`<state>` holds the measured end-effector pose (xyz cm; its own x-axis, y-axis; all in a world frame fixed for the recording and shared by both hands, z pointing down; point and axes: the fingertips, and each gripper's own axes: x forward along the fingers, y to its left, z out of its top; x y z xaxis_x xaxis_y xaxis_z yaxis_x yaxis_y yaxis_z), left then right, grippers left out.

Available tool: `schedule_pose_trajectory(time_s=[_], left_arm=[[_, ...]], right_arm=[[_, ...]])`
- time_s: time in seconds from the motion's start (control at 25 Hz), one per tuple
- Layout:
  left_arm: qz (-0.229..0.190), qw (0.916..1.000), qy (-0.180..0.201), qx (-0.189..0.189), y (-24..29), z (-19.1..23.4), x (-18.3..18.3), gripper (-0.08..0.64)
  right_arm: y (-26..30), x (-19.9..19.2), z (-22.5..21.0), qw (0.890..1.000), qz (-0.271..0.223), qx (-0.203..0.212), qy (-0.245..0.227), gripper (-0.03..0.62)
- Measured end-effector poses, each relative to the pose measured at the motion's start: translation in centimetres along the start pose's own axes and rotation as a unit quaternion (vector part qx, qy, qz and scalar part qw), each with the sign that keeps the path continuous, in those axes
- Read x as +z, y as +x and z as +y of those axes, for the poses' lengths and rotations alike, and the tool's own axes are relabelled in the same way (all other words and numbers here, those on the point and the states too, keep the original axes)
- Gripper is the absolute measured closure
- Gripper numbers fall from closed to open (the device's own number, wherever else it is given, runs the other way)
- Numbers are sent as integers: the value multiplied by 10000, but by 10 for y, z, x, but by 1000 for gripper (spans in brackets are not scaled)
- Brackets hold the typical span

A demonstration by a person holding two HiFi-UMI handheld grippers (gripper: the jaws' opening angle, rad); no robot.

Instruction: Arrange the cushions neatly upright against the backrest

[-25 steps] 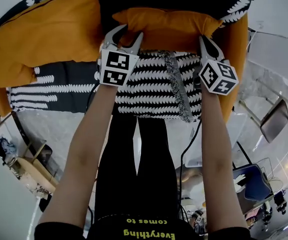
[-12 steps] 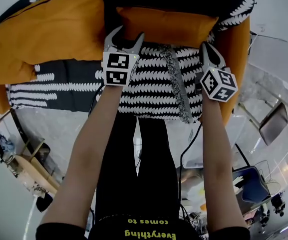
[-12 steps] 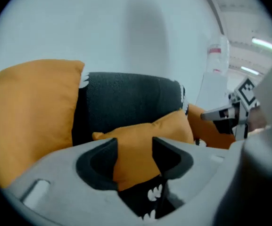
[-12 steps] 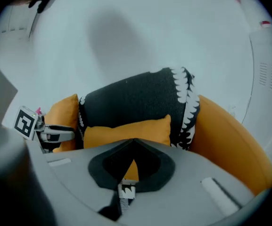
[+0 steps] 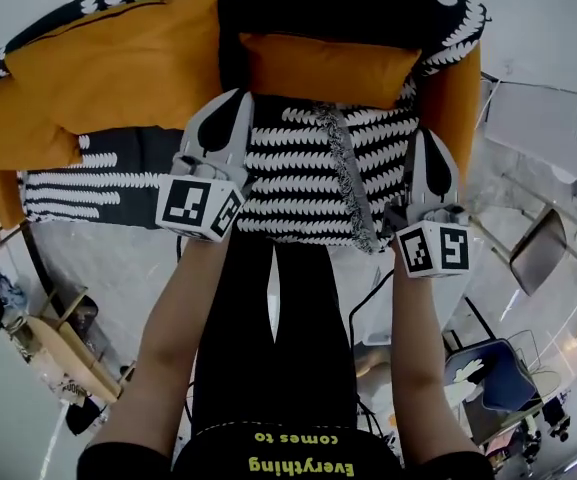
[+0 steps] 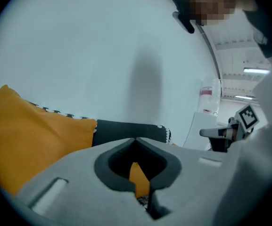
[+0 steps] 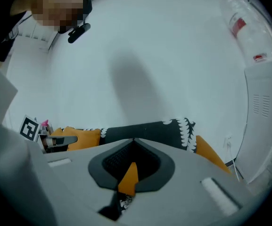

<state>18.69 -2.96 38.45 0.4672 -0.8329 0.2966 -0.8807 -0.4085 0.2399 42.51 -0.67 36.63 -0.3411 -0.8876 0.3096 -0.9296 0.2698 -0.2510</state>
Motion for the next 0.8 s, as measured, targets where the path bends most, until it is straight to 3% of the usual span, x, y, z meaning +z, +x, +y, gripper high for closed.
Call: schedule_pose_trajectory(time_s=[0.24, 0.48, 0.6, 0.8], left_arm=[[64, 9997, -22, 244, -55, -5, 40, 561], [-403, 9977, 142, 531, -114, -10, 130, 561], [-668, 9961, 352, 454, -131, -26, 180, 561], [-615, 9956, 694, 122, -159, -78, 233, 561]], right_arm=[[-47, 55, 24, 9998, -110, 146, 103, 581], [-89, 144, 67, 9970, -482, 329, -505, 581], [-111, 185, 77, 9952, -789, 281, -510, 581], [-152, 230, 102, 9942, -871, 472, -418, 581]])
